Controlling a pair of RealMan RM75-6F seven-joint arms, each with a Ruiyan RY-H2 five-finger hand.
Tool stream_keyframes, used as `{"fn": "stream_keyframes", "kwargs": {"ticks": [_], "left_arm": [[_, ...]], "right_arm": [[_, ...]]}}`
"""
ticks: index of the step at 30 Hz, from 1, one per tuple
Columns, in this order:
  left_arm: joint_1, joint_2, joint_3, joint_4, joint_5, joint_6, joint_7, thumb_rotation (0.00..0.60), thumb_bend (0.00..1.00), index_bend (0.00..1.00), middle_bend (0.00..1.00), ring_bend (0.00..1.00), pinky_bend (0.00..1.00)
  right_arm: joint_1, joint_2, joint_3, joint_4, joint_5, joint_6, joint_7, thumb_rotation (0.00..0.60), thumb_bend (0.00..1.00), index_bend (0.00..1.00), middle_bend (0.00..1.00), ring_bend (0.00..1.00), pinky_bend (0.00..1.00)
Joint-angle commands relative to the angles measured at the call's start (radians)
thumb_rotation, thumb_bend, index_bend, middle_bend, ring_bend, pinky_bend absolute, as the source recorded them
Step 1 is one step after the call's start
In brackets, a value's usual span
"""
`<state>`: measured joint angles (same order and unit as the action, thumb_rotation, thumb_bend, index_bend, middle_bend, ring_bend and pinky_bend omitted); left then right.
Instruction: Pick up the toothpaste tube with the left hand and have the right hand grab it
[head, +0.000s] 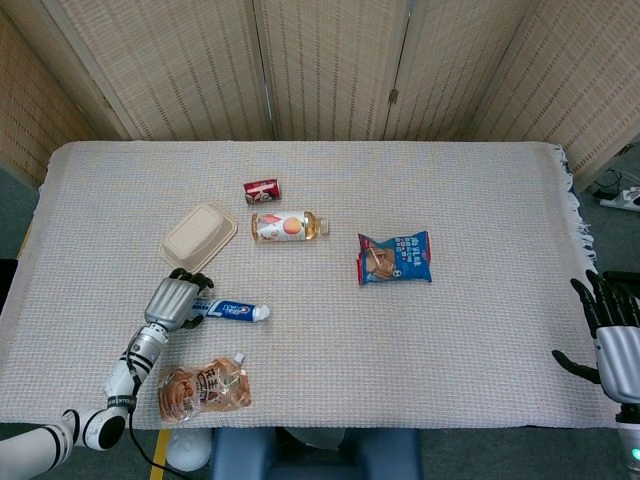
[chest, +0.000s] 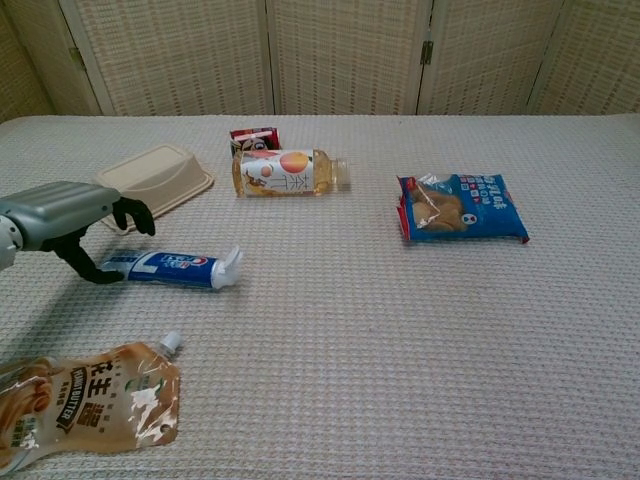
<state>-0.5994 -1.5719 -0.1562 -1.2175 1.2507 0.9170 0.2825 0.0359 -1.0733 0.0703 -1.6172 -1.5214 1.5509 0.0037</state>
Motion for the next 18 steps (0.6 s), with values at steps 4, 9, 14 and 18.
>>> {"fn": "stream_keyframes", "kwargs": {"ticks": [4, 9, 14, 18], "left_arm": [[-0.011, -0.005, 0.001, 0.012, -0.022, -0.013, -0.020, 0.600, 0.32, 0.34, 0.33, 0.32, 0.23], [-0.011, 0.008, 0.026, -0.026, 0.019, 0.012, -0.018, 0.600, 0.32, 0.34, 0.33, 0.32, 0.23], [-0.025, -0.001, 0.034, -0.032, 0.037, 0.013, -0.015, 0.600, 0.33, 0.36, 0.33, 0.32, 0.23], [-0.041, -0.022, 0.034, -0.009, 0.021, -0.006, 0.004, 0.600, 0.34, 0.39, 0.35, 0.33, 0.24]], "right_arm": [[0.000, -0.002, 0.000, 0.002, 0.000, 0.000, 0.000, 0.600, 0.14, 0.00, 0.00, 0.05, 0.00], [0.000, -0.003, 0.000, 0.003, 0.001, -0.004, 0.001, 0.600, 0.14, 0.00, 0.00, 0.05, 0.00], [-0.004, -0.003, 0.000, 0.004, 0.000, 0.002, 0.005, 0.600, 0.14, 0.00, 0.00, 0.05, 0.00], [-0.008, -0.004, -0.002, 0.010, 0.003, 0.003, 0.013, 0.600, 0.14, 0.00, 0.00, 0.05, 0.00]]}}
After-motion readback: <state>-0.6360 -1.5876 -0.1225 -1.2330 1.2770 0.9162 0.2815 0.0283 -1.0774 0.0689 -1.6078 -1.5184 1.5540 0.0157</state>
